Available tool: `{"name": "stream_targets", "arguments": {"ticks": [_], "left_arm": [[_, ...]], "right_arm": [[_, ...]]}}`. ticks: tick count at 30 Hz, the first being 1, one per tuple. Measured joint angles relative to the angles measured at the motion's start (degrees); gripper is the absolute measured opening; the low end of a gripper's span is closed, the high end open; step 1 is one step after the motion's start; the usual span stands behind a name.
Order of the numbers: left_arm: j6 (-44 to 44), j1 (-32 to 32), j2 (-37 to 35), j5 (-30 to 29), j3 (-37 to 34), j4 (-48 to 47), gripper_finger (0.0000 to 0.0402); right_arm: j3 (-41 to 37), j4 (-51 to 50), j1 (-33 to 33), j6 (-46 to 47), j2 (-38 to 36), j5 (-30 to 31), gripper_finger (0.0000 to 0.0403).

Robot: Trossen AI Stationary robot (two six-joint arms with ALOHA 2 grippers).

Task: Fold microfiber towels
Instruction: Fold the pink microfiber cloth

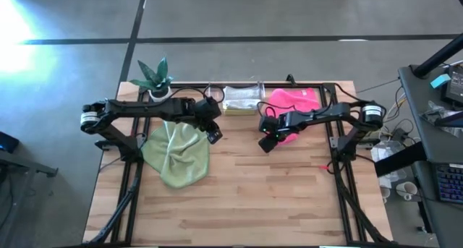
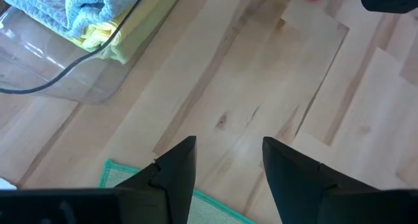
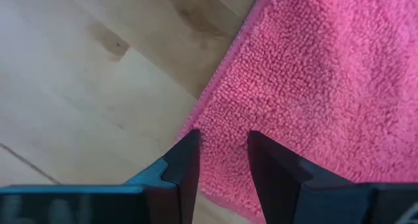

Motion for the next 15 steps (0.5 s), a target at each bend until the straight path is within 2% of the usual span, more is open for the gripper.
{"name": "stream_targets", "arguments": {"ticks": [5, 15], "left_arm": [[1.5, 0.0, 0.0, 0.0, 0.0, 0.0, 0.0160], [8.7, 0.0, 0.0, 0.0, 0.0, 0.0, 0.0160]], "right_arm": [[0.1, 0.6, 1.0, 2.2, -1.2, 0.0, 0.0121], [0.3, 0.4, 0.9, 8.8, 3.7, -0.4, 0.0121]]}}
